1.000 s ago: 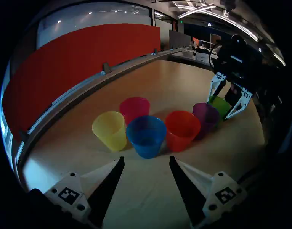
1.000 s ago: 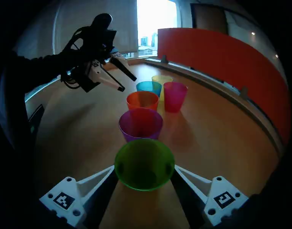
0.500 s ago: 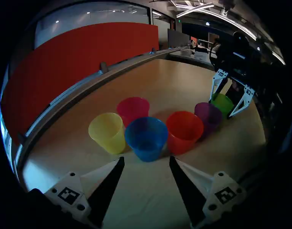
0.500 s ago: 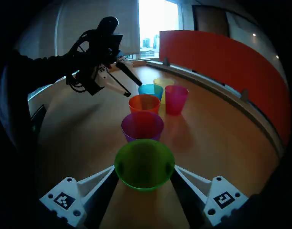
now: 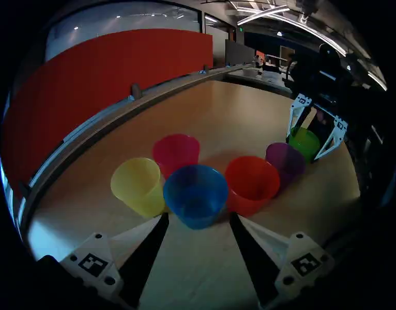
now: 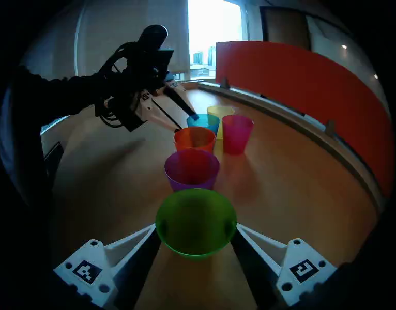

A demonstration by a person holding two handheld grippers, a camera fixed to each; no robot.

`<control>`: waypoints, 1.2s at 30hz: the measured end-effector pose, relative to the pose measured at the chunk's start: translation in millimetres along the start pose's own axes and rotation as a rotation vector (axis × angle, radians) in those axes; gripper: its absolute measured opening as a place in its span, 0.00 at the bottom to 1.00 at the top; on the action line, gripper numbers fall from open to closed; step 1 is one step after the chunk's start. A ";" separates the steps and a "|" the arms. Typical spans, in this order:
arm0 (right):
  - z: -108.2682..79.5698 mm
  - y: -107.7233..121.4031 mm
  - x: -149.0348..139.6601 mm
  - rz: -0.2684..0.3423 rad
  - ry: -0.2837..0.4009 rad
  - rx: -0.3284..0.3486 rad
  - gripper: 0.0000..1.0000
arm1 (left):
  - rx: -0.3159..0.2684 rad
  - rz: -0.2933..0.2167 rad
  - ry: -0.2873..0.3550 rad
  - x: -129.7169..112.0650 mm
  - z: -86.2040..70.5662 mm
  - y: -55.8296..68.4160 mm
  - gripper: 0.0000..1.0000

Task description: Pour water

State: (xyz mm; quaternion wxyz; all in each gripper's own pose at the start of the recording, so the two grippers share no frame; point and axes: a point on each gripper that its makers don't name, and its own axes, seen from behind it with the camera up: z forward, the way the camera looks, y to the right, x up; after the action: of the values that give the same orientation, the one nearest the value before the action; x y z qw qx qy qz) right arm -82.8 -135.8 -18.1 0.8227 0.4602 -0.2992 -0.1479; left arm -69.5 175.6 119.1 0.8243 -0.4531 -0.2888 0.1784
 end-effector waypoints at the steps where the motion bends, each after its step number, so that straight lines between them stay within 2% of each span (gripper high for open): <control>1: -0.6 0.1 -0.2 0.000 0.000 0.000 0.90 | 0.000 0.002 0.001 0.8 1.0 -0.2 0.87; 36: -4.5 1.1 -3.3 -0.004 -0.011 0.012 0.90 | 0.000 0.004 -0.004 11.7 34.1 -4.7 0.87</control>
State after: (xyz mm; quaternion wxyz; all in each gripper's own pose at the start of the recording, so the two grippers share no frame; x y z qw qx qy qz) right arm -82.6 -130.5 -20.2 0.8180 0.4648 -0.3036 -0.1504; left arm -82.1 201.6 141.2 0.8235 -0.4533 -0.2893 0.1809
